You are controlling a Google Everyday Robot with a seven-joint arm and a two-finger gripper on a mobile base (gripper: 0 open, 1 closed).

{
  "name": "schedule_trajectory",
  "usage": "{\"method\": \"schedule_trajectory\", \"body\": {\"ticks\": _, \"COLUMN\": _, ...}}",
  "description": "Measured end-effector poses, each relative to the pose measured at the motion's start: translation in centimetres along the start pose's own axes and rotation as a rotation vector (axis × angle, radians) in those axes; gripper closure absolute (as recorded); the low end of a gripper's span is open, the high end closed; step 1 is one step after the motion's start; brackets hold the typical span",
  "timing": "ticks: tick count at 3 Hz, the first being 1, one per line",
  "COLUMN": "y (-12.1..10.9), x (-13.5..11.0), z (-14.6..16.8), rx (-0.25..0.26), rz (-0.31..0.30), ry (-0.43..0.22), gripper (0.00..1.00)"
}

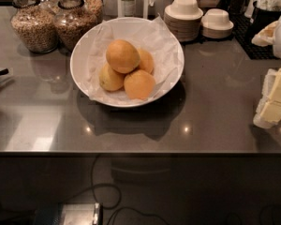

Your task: Pick orange from white bowl

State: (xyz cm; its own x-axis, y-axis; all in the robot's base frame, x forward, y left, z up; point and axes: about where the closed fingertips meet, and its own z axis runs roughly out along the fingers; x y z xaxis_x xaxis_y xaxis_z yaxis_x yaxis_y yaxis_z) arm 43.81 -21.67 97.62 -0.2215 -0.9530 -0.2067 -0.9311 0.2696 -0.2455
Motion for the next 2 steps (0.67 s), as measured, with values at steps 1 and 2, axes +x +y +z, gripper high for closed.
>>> {"method": "schedule_trajectory", "body": {"ticks": 1, "y": 0.00, "x": -0.01, "z": 0.00, "rx": 0.000, "rz": 0.000, "ry": 0.000, "gripper": 0.00}}
{"method": "schedule_trajectory", "body": {"ticks": 2, "y": -0.12, "x": -0.37, "z": 0.18, "rx": -0.006, "rz": -0.008, "ry": -0.025, "gripper": 0.00}}
